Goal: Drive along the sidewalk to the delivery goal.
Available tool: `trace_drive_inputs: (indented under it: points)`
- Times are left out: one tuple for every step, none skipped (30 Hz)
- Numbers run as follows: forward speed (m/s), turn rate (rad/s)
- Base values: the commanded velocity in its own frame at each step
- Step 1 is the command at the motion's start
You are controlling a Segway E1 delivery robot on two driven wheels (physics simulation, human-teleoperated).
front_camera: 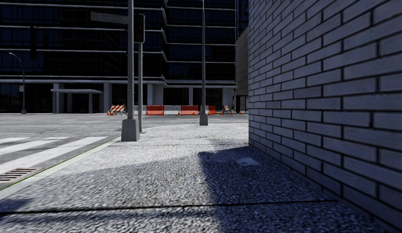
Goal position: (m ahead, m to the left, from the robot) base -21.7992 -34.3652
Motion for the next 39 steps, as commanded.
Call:
trace_drive_inputs:
  points:
    - [0.23,0.26]
    - [0.3,0.28]
    - [0.42,0.28]
    - [0.46,0.29]
    - [0.47,0.35]
    - [0.48,0.39]
    - [0.53,0.39]
    - [0.58,0.39]
    - [0.58,0.39]
    - [0.6,0.44]
    - [0.61,0.48]
    - [0.61,0.49]
    - [0.61,0.5]
    - [0.62,0.5]
    - [0.62,0.5]
    - [0.62,0.5]
    - [0.62,0.5]
    - [0.62,0.5]
    - [0.62,0.5]
    - [0.62,0.5]
    - [0.62,0.51]
    - [0.62,0.55]
    - [0.62,0.55]
    - [0.62,0.56]
    - [0.62,0.57]
    - [0.62,0.58]
    - [0.62,0.58]
    - [0.62,0.58]
    - [0.62,0.58]
    - [0.62,0.58]
    - [0.62,0.58]
    - [0.63,0.58]
    - [0.63,0.58]
    - [0.75,0.58]
    - [0.79,0.58]
    - [0.8,0.58]
    - [0.81,0.58]
    - [0.81,0.58]
    - [0.81,0.58]
